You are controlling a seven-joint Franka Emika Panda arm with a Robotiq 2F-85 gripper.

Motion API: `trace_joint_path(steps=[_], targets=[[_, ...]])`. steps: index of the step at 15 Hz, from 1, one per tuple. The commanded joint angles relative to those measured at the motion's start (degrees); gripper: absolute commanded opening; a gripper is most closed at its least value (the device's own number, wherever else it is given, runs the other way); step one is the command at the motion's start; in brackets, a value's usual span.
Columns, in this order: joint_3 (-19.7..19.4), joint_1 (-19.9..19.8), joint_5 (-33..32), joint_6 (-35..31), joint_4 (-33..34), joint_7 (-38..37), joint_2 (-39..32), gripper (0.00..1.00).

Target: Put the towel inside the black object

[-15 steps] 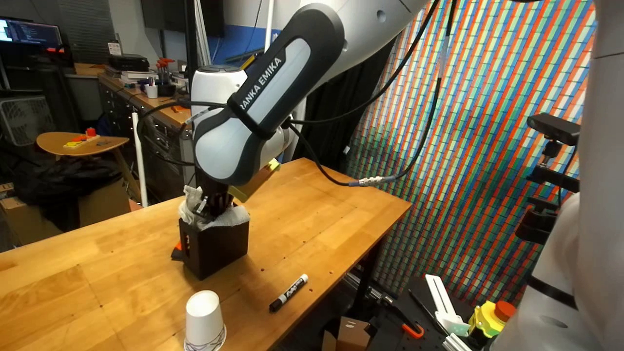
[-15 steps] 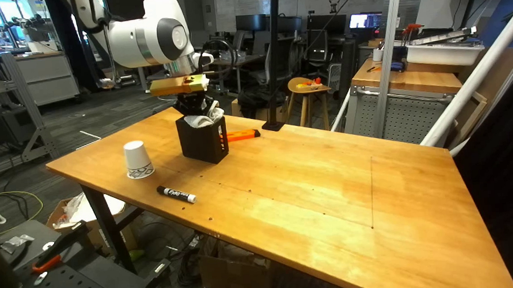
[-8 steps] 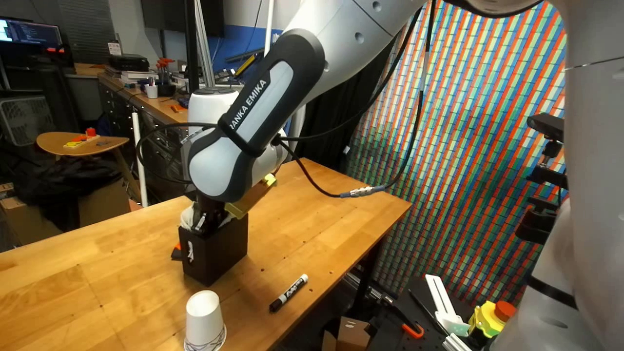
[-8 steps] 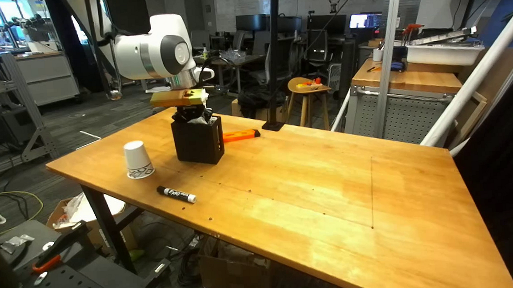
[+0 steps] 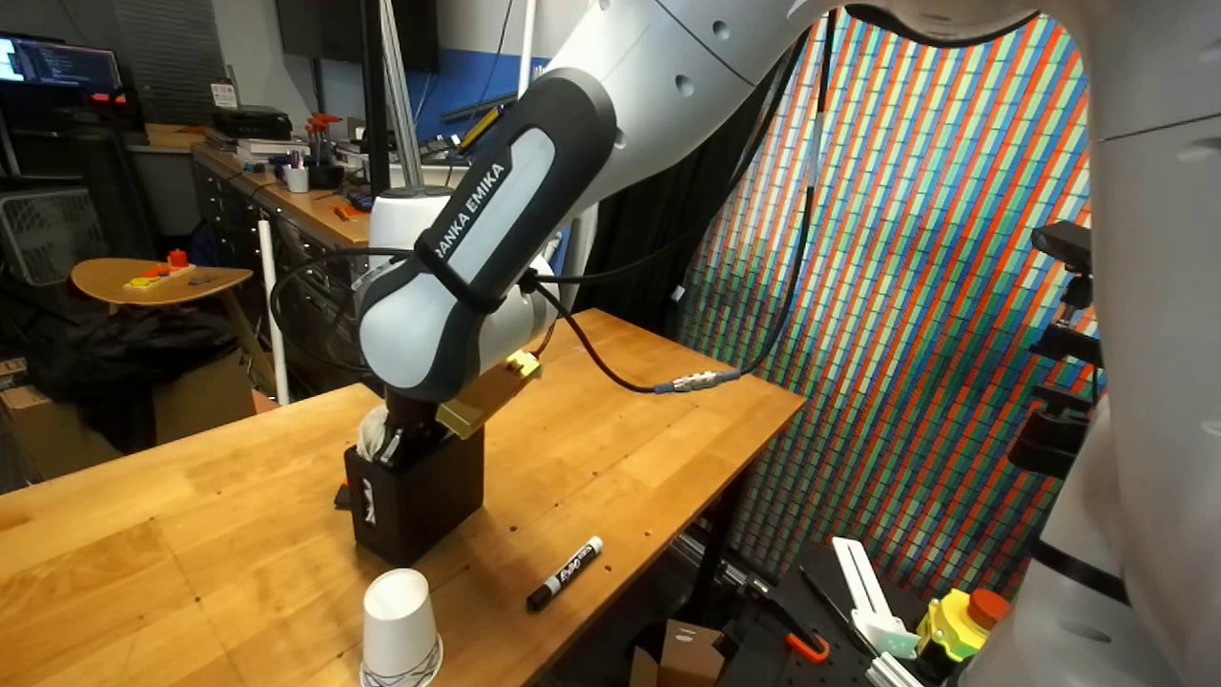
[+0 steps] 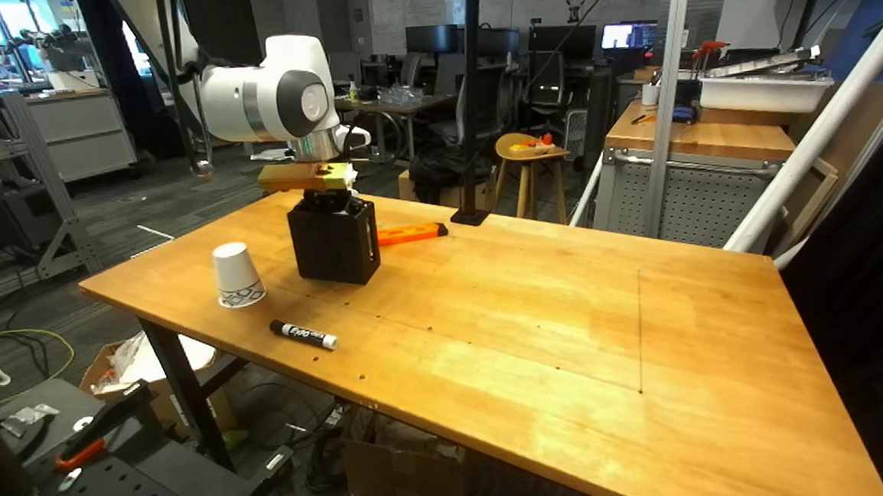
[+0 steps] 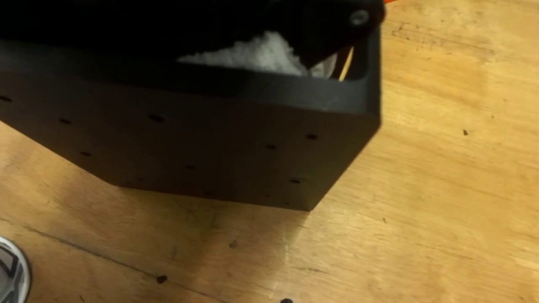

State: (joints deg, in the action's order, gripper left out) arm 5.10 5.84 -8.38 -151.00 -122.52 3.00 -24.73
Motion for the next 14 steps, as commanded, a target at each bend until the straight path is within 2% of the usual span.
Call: trace_joint_path(steps=[1, 8, 14], targets=[[0.44, -0.04, 1.26, 1.33, 0.49, 1.12, 0.34, 0.00], [-1.43, 1.20, -1.88, 4.04, -0.81, -0.89, 7.89, 0.00], [-1.35, 1.77, -6.82, 7.40, 1.11, -1.61, 14.00, 0.00]])
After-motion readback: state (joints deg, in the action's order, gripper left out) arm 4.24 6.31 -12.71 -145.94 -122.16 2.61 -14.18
